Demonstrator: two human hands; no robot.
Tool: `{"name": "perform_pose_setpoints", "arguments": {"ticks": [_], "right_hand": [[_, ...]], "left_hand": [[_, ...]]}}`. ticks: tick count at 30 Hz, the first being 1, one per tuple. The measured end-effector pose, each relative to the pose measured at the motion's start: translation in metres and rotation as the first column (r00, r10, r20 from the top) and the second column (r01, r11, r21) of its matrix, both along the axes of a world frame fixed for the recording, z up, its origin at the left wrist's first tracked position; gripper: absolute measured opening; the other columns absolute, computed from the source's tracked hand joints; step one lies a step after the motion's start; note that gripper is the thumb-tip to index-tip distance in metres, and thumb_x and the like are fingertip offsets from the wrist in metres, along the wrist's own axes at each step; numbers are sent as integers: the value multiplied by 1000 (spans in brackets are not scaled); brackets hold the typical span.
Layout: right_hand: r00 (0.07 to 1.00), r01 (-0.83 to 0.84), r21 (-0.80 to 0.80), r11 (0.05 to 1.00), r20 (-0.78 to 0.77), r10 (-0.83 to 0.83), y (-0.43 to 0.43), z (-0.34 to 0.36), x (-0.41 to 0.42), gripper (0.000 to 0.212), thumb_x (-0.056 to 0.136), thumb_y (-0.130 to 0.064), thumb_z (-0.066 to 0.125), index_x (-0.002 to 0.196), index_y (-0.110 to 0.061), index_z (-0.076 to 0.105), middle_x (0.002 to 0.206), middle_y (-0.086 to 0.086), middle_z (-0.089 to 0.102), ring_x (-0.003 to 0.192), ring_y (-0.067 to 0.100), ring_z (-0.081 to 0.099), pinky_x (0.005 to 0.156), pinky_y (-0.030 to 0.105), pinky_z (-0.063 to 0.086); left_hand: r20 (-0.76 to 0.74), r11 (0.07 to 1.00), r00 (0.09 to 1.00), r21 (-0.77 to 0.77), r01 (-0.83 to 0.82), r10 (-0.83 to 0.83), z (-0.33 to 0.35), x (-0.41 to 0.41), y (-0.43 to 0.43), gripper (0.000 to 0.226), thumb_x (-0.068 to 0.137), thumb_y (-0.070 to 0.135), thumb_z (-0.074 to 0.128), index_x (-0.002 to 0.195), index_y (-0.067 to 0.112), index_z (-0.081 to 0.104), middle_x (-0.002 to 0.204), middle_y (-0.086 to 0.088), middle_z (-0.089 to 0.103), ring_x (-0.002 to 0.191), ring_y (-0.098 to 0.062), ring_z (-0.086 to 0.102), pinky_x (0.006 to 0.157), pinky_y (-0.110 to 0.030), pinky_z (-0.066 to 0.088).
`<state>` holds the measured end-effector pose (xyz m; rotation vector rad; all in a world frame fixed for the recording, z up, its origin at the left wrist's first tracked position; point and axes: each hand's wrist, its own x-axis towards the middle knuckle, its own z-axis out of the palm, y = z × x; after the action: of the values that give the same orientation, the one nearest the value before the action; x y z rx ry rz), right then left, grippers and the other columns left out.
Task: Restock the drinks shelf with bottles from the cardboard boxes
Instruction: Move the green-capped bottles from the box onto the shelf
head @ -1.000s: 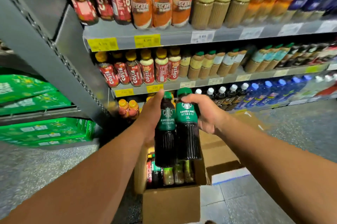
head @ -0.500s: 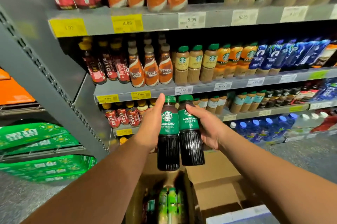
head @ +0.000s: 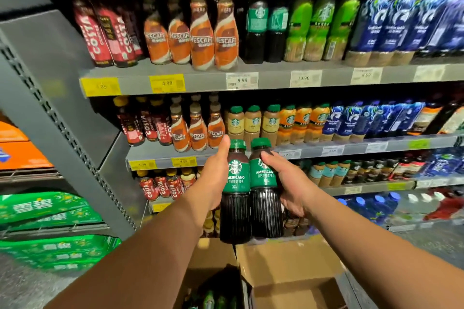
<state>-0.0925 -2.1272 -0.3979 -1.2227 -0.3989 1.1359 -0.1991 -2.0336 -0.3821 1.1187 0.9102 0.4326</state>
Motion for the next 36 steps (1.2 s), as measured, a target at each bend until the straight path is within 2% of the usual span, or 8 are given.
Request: {"name": "perform_pose_setpoints", "arguments": {"ticks": [5,11,14,21,24,27,30,36], "right_hand": [[999,28,13,1000,27,-29,8,41,11,32,95,-27,53,124,-14,53,105,9,70,84,21,70,63,30,57],[992,78,54,995,100,-83,17,96,26,24,95,-24,53,113,-10,58,97,11,69,76,22,68,61,27,56],[980,116,60,991,155,-124,22,116,33,25,94,-23,53,115,-10,56,97,11,68,74,22,67,57,26,56],[968,117,88,989,211,-134,29,145,58,36,80,-1,58,116,-2,56,96,18,67,79,30,66,75,42,54],[958,95,91,991,262,-116,37,160,78,53,66,-6,66,117,0,56,100,22,68,83,33,66,81,46,53],[948,86,102,991,298,-113,46,176,104,53,63,-4,68,115,0,59,103,23,68,86,35,67,82,48,54],[937,57,141,988,336,-102,56,190,131,39,77,6,61,116,-1,59,105,22,68,90,35,67,80,44,56],[884,61,210,976,443,-151,85,207,170,64,62,-11,78,121,-10,54,109,14,68,96,30,68,86,49,55]], "left_hand": [[31,998,999,57,34,-36,38,16,19,60,88,64,42,114,13,62,99,-13,72,86,-28,70,79,-40,56],[63,987,994,139,78,-87,85,41,38,65,87,66,43,120,12,58,105,-17,69,92,-32,68,88,-49,54],[105,982,985,149,118,-134,104,51,43,52,91,60,43,106,13,60,89,-14,71,74,-26,69,73,-39,57],[155,965,961,172,200,-227,133,80,54,57,86,62,49,112,13,62,95,-13,73,77,-26,70,72,-37,56],[171,938,947,267,220,-271,148,95,57,39,84,42,63,108,11,64,91,-12,73,74,-25,69,72,-35,55],[160,903,957,397,163,-243,165,112,61,17,82,24,70,96,15,66,93,-11,73,83,-27,70,80,-39,56],[210,901,960,427,81,-186,182,132,64,29,81,24,72,107,12,63,100,-11,72,87,-26,71,79,-41,57],[316,846,949,504,-173,6,200,164,72,24,79,22,75,97,22,59,103,-5,69,93,-24,68,82,-40,57]]}}
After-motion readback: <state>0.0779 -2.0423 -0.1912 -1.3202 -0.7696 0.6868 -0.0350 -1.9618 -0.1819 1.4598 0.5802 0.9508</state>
